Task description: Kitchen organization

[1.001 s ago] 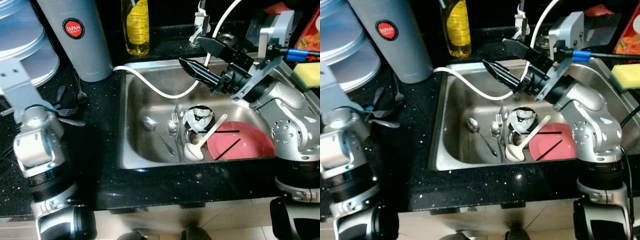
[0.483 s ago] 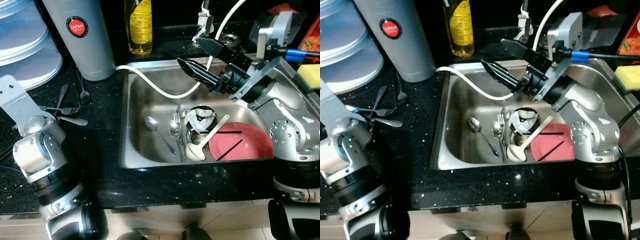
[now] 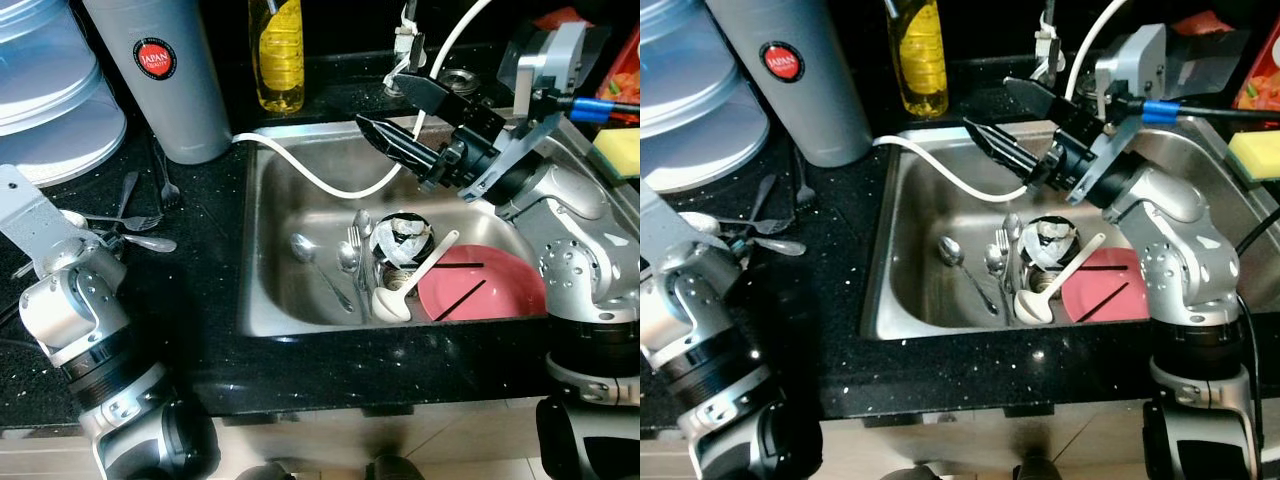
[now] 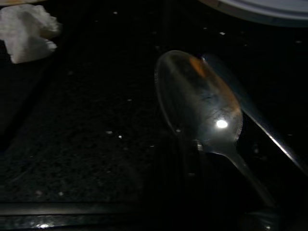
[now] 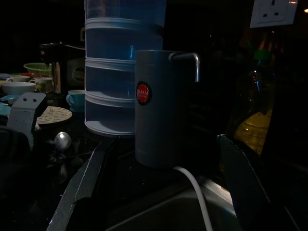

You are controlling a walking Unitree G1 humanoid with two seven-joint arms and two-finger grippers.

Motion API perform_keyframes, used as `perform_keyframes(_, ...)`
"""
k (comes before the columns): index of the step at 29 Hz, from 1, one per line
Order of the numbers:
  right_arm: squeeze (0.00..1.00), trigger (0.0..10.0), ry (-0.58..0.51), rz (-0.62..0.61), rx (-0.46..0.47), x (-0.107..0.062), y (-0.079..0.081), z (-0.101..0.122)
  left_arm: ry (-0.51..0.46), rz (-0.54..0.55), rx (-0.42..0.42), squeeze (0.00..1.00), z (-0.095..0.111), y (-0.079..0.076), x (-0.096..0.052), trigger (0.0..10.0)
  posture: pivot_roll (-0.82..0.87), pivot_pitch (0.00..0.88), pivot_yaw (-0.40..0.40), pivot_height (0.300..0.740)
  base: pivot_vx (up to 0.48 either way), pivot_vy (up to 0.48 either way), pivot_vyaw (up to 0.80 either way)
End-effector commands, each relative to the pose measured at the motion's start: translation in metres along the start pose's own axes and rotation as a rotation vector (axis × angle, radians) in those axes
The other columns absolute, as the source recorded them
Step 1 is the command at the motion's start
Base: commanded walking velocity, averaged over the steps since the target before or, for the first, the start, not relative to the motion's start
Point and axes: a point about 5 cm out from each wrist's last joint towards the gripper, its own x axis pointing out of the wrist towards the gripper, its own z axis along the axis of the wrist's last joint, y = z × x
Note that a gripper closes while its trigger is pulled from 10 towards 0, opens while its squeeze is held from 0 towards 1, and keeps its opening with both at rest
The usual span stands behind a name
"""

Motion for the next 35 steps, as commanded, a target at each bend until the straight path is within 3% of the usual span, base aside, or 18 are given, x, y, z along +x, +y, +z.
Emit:
perform_keyframes(1,0.00,10.0,-0.012,0.006,-0.005,0.000,0.001,0.001,0.153,0.020,0.056,0.00,-0.030,0.006,0.011,0.0,-0.03,0.100,0.096,0.740,0.000,0.000,0.00)
perform_keyframes(4,0.00,10.0,-0.013,0.008,-0.005,0.000,0.001,0.001,0.142,0.022,0.055,0.00,-0.028,0.006,0.012,0.0,-0.03,0.097,0.095,0.740,0.000,0.000,0.00)
perform_keyframes(6,0.00,10.0,-0.012,0.008,-0.007,0.000,0.001,0.001,0.035,0.022,0.096,0.00,-0.014,0.005,0.011,0.0,-0.03,0.095,0.094,0.740,0.000,0.000,0.00)
perform_keyframes(8,0.00,10.0,-0.012,0.008,-0.007,0.000,0.001,0.001,-0.004,0.020,0.114,0.00,-0.010,0.004,0.010,0.0,-0.03,0.094,0.094,0.740,0.000,0.000,0.00)
perform_keyframes(12,0.00,10.0,-0.012,0.009,-0.008,0.000,0.001,0.001,-0.396,-0.093,0.213,0.00,0.040,-0.015,-0.009,0.0,-0.03,0.086,0.092,0.740,0.000,0.000,0.00)
perform_keyframes(13,0.00,10.0,-0.012,0.009,-0.008,0.000,0.001,0.001,-0.472,-0.119,0.249,0.00,0.048,-0.020,-0.015,10.0,-0.03,0.085,0.092,0.740,0.000,0.000,0.00)
perform_keyframes(17,0.00,10.0,-0.013,0.010,-0.007,0.000,0.002,0.001,-0.594,-0.200,0.358,0.00,0.058,-0.031,-0.028,10.0,-0.03,0.081,0.092,0.740,0.000,0.000,0.00)
perform_keyframes(20,0.00,10.0,-0.013,0.010,-0.006,0.000,0.002,0.001,-0.566,-0.265,0.407,0.00,0.052,-0.036,-0.027,10.0,-0.03,0.080,0.093,0.740,0.000,0.000,0.00)
perform_keyframes(24,0.00,10.0,-0.014,0.011,-0.006,0.000,0.002,0.001,-0.570,-0.260,0.432,0.00,0.051,-0.034,-0.026,10.0,-0.03,0.078,0.093,0.740,0.000,0.000,0.00)
perform_keyframes(25,0.00,10.0,-0.014,0.011,-0.006,0.000,0.002,0.001,-0.574,-0.254,0.439,1.00,0.050,-0.033,-0.025,10.0,-0.03,0.078,0.093,0.740,0.000,0.000,0.00)
perform_keyframes(29,0.00,10.0,-0.013,0.011,-0.006,0.001,0.002,0.001,-0.554,-0.231,0.440,1.00,0.049,-0.029,-0.020,10.0,-0.03,0.078,0.092,0.740,0.000,0.000,0.00)
perform_keyframes(31,0.00,10.0,-0.013,0.011,-0.006,0.001,0.002,0.000,-0.478,-0.210,0.378,1.00,0.045,-0.024,-0.014,10.0,-0.03,0.078,0.093,0.740,0.000,0.000,0.00)
perform_keyframes(32,0.00,10.0,-0.013,0.011,-0.006,0.001,0.002,0.001,-0.396,-0.191,0.305,1.00,0.039,-0.021,-0.009,10.0,-0.03,0.078,0.093,0.740,0.000,0.000,0.00)
perform_keyframes(33,0.00,10.0,-0.013,0.011,-0.006,0.001,0.002,0.001,-0.396,-0.191,0.305,1.00,0.039,-0.021,-0.009,10.0,-0.03,0.078,0.093,0.740,0.000,0.000,0.00)
perform_keyframes(35,0.00,10.0,-0.014,0.011,-0.006,0.001,0.002,0.001,-0.301,-0.188,0.214,1.00,0.032,-0.019,-0.004,10.0,-0.03,0.078,0.093,0.740,0.000,0.000,0.00)
